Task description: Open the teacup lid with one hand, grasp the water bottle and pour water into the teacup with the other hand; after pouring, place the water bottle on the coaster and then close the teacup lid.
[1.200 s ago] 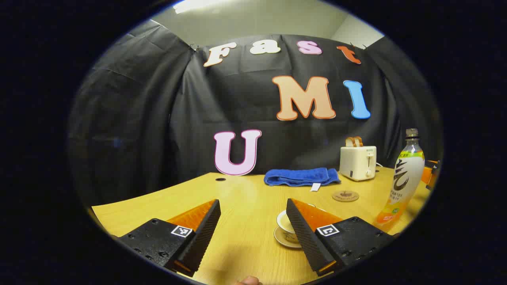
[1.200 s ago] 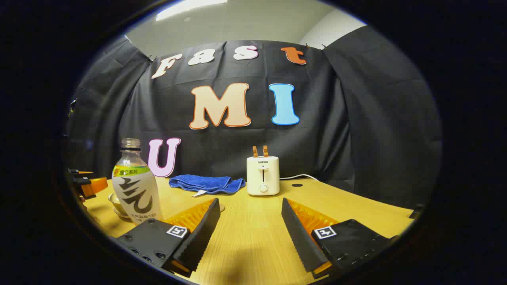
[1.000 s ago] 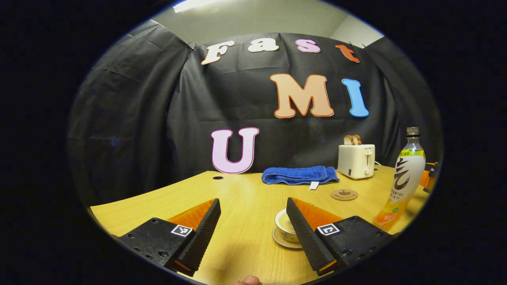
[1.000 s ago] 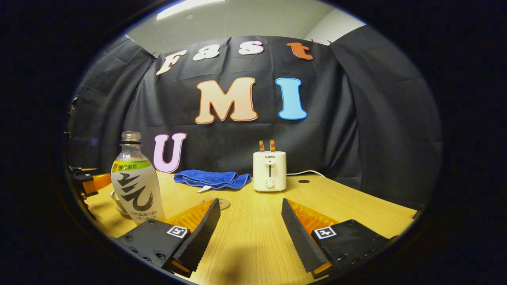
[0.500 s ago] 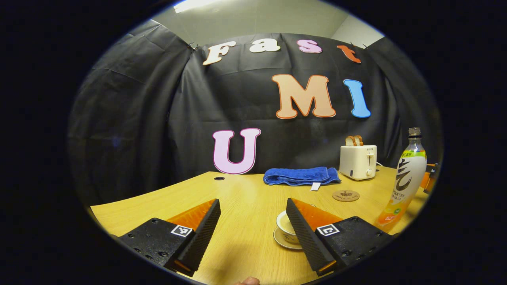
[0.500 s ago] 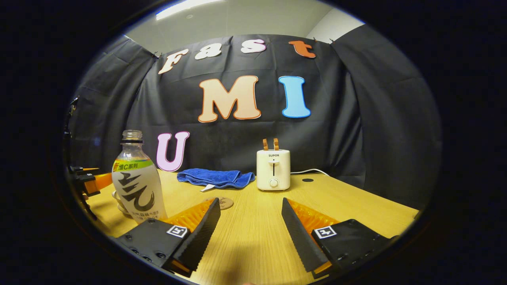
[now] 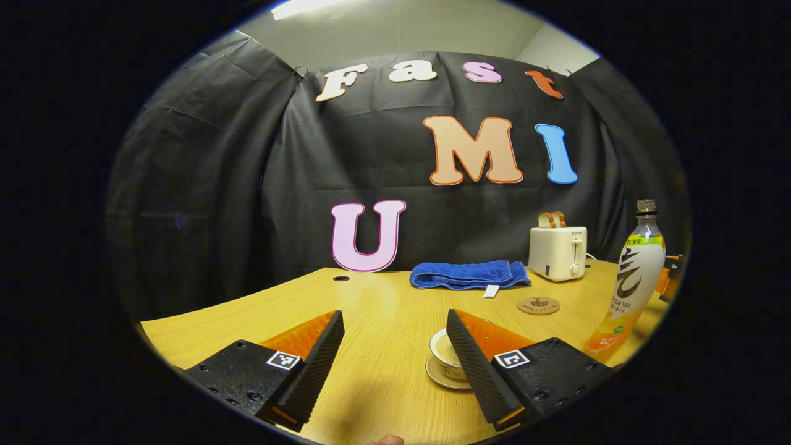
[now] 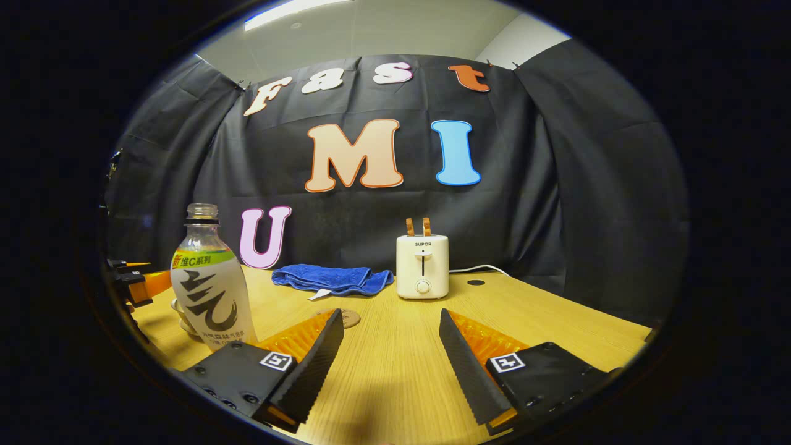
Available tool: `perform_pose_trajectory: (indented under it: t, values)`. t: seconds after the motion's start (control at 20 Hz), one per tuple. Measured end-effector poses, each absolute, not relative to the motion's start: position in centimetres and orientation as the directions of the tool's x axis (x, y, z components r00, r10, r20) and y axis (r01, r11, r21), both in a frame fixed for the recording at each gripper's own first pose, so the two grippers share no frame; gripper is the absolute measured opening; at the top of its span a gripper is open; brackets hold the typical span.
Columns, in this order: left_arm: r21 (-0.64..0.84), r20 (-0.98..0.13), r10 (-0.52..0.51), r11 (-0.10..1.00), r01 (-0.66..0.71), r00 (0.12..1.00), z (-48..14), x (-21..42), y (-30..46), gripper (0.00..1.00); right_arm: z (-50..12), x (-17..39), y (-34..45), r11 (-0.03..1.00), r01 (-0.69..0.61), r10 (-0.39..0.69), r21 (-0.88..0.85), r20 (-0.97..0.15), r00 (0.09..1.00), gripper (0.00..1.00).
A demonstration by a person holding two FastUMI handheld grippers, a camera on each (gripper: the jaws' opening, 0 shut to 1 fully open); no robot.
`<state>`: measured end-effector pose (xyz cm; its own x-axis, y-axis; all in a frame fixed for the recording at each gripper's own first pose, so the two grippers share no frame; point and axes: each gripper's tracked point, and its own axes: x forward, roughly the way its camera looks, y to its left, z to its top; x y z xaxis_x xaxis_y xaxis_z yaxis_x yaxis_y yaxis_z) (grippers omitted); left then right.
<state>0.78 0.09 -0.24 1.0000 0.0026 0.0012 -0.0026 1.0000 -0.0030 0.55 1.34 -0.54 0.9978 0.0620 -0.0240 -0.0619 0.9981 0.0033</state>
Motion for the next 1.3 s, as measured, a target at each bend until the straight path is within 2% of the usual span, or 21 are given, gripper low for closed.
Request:
perform_pose_trajectory:
  t: [0.05, 0.1, 0.15, 0.25, 0.3, 0.35, 0.45, 0.75, 1.1, 1.3]
  values:
    - [-0.003, 0.002, -0.006, 1.0, 0.006, 1.0, -0.2, 0.7, -0.1, 1.0, -0.6, 0.6, 1.4, 0.998, -0.064, 0.064, 0.003, -0.023, 0.998, 0.98]
    - [-0.004, 0.003, -0.023, 1.0, 0.023, 1.0, -0.3, 0.6, -0.5, 0.97, -0.7, 0.7, 1.3, 0.998, -0.064, 0.064, 0.004, -0.023, 0.998, 0.99]
    - [-0.005, 0.006, -0.036, 0.999, 0.036, 0.999, -0.1, 0.6, -0.8, 1.0, -0.7, 0.7, 1.3, 0.998, -0.065, 0.065, 0.004, -0.022, 0.998, 0.99]
    - [-0.007, 0.009, -0.063, 0.998, 0.063, 0.998, 0.0, 0.8, -1.3, 0.98, -0.7, 0.8, 1.8, 0.997, -0.079, 0.079, 0.005, -0.024, 0.997, 0.95]
    - [-0.007, 0.016, -0.075, 0.997, 0.075, 0.997, 0.1, 0.8, -1.7, 0.98, -0.7, 0.9, 1.8, 0.997, -0.081, 0.081, 0.004, -0.024, 0.996, 0.99]
    - [-0.003, 0.02, -0.088, 0.996, 0.088, 0.996, 0.5, 0.7, -2.0, 0.98, -0.7, 0.9, 1.6, 0.997, -0.078, 0.078, 0.004, -0.024, 0.997, 0.95]
    - [0.021, 0.029, -0.127, 0.992, 0.126, 0.992, 1.3, 0.8, -3.3, 0.99, -0.7, 1.1, 1.7, 0.997, -0.075, 0.075, 0.004, -0.024, 0.997, 0.99]
    - [0.067, -0.076, -0.203, 0.976, 0.208, 0.976, -0.4, 2.3, -6.1, 0.9, -0.7, 1.0, 1.7, 0.997, -0.075, 0.075, 0.004, -0.023, 0.997, 0.99]
    - [0.082, -0.178, -0.238, 0.963, 0.256, 0.955, -2.3, 3.0, -7.9, 0.86, -0.7, 1.0, 1.7, 0.997, -0.076, 0.076, 0.004, -0.022, 0.997, 1.0]
    - [0.092, -0.228, -0.254, 0.956, 0.28, 0.94, -3.3, 3.2, -8.7, 0.77, -0.7, 1.0, 1.8, 0.997, -0.079, 0.08, 0.004, -0.023, 0.997, 1.0]
